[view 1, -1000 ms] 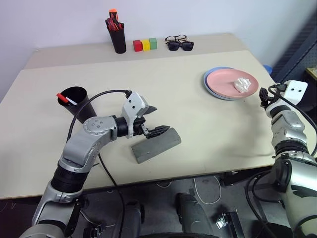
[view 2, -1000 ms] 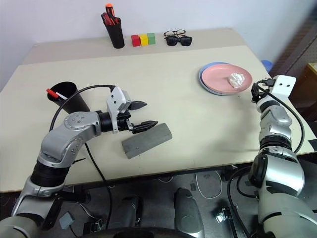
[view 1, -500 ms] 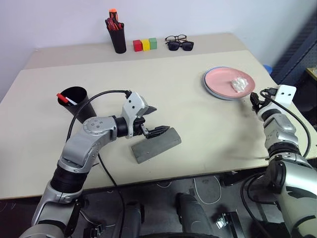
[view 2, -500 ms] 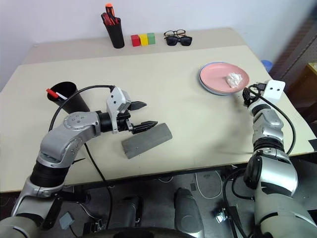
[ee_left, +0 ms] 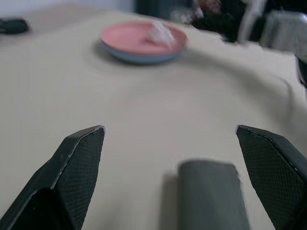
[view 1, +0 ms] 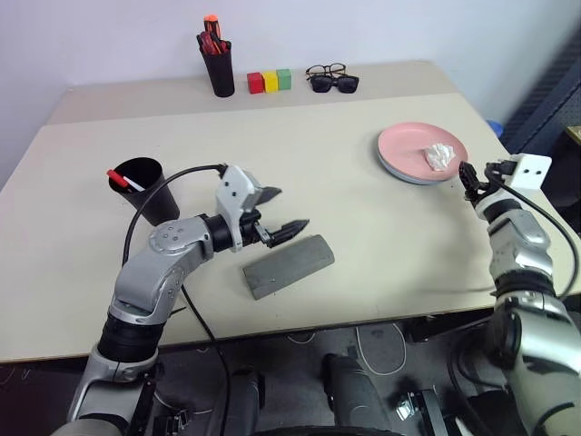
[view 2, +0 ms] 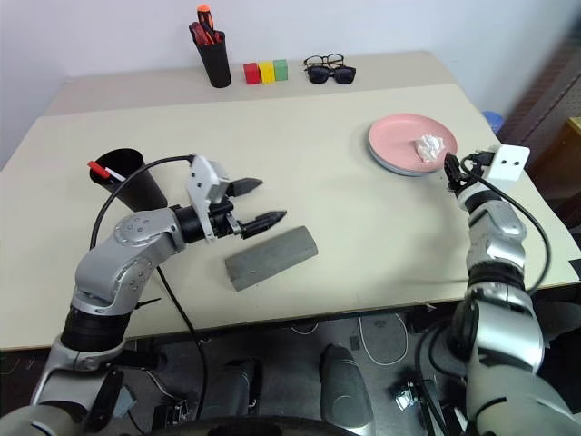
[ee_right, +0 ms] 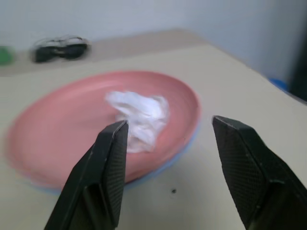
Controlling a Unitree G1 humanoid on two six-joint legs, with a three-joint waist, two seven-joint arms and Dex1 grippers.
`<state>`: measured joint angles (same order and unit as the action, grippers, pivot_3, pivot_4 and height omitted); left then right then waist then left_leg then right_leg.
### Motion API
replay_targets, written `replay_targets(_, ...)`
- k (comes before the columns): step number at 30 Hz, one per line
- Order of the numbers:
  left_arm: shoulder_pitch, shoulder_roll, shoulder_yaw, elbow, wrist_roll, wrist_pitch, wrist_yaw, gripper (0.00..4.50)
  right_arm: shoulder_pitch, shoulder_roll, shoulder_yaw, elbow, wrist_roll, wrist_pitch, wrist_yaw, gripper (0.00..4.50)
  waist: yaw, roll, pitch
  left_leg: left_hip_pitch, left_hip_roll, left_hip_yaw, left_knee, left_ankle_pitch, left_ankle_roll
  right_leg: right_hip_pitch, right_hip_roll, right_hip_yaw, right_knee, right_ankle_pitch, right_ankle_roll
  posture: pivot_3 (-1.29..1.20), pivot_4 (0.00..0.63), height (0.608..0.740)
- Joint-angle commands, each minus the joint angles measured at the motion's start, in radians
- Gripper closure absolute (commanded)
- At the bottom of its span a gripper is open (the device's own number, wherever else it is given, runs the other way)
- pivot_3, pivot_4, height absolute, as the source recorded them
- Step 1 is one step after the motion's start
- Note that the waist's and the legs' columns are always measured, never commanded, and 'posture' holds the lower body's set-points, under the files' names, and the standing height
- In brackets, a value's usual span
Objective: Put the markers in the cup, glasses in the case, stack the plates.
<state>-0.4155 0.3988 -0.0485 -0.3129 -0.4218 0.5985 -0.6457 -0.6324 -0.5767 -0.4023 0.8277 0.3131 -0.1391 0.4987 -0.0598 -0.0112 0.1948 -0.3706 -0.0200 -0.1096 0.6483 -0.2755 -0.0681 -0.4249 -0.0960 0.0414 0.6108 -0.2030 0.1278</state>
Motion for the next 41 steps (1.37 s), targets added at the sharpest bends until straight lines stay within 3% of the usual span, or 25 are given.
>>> replay_targets(1, 0.046, 0.022, 0.087, 0.005, 0.036, -0.155, 0.007, 0.00, 0.258, -0.025, 0.005, -0.505, 0.110, 0.092, 0.131, 1.70, 0.008, 0.001, 0.000, 0.000, 0.000, 0.000, 0.000, 0.000, 0.000, 0.000, 0.000, 0.000, 0.000, 0.000, 0.001, 0.00, 0.150, 0.740)
replay_targets(3, 0.081, 0.040, 0.130, 0.032, 0.010, -0.212, -0.037, 0.00, 0.442, -0.052, -0.010, -0.771, 0.193, 0.226, 0.166, 1.70, 0.014, 0.002, -0.001, 0.001, 0.000, 0.000, -0.001, 0.000, 0.000, 0.000, 0.000, 0.000, 0.001, -0.001, 0.002, 0.00, 0.150, 0.740)
replay_targets(8, 0.187, 0.107, 0.198, 0.090, -0.033, -0.275, -0.149, 0.00, 0.841, -0.117, -0.145, -1.197, 0.314, 0.391, 0.239, 1.70, 0.020, 0.001, -0.001, 0.000, -0.001, 0.001, 0.002, -0.001, 0.000, 0.000, 0.000, 0.002, 0.001, -0.005, 0.001, 0.00, 0.150, 0.740)
replay_targets(15, 0.379, 0.116, 0.277, 0.204, 0.045, -0.670, -0.242, 0.00, 1.184, -0.115, -0.385, -1.360, 0.399, 0.479, 0.326, 1.70, 0.021, -0.003, -0.001, -0.001, 0.000, 0.001, 0.004, -0.001, 0.000, 0.003, 0.000, 0.002, -0.001, -0.006, 0.000, 0.00, 0.150, 0.740)
replay_targets(20, 0.436, 0.136, 0.291, 0.261, 0.016, -0.748, -0.305, 0.00, 1.259, -0.083, -0.426, -1.362, 0.389, 0.464, 0.348, 1.70, 0.022, -0.003, -0.002, -0.002, 0.000, 0.002, 0.003, -0.001, 0.000, 0.003, 0.000, 0.002, -0.004, -0.006, 0.000, 0.00, 0.150, 0.740)
replay_targets(25, 0.467, 0.181, 0.278, 0.222, -0.039, -0.654, -0.349, 0.00, 1.288, -0.028, -0.394, -1.325, 0.305, 0.382, 0.354, 1.70, 0.027, -0.003, -0.002, -0.004, 0.001, 0.002, 0.001, -0.001, 0.000, 0.003, 0.000, 0.001, -0.013, -0.006, 0.000, 0.00, 0.150, 0.740)
replay_targets(33, 0.466, 0.180, 0.218, 0.055, -0.038, -0.497, -0.252, 0.00, 1.250, -0.022, -0.392, -1.227, 0.281, 0.314, 0.394, 1.70, 0.049, -0.003, -0.002, -0.003, 0.001, 0.002, -0.001, -0.003, 0.003, 0.003, 0.000, 0.002, -0.013, -0.006, 0.000, 0.00, 0.150, 0.740)
replay_targets(41, 0.501, 0.209, 0.246, -0.082, -0.093, -0.355, -0.200, 0.00, 1.215, 0.012, -0.292, -1.225, 0.236, 0.259, 0.387, 1.70, 0.042, -0.002, -0.002, -0.003, 0.001, 0.003, -0.001, -0.003, 0.003, 0.003, 0.000, 0.002, -0.013, -0.006, 0.000, 0.00, 0.150, 0.740)
